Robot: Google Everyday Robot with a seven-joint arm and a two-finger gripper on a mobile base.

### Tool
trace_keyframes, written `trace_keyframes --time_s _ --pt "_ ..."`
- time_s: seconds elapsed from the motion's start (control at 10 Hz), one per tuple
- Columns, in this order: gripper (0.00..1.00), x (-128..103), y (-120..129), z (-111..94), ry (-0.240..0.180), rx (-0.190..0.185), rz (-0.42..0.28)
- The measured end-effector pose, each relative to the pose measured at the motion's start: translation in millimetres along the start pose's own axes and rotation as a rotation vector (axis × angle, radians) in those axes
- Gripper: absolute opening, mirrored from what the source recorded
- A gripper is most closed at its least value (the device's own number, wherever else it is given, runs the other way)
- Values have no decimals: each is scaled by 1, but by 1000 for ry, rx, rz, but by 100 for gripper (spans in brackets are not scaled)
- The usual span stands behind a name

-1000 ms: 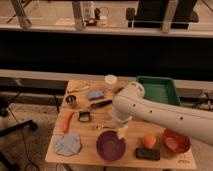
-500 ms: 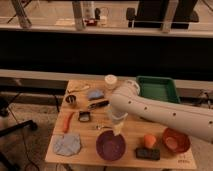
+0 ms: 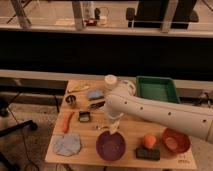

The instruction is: Place fork in metal cup

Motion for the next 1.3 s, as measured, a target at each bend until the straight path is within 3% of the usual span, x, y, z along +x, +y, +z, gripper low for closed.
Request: trace_keyframes --time_s 0.8,1.3 --pt "80 -2 -41 16 -110 6 46" --pt "80 -3 -43 35 -163 -7 123"
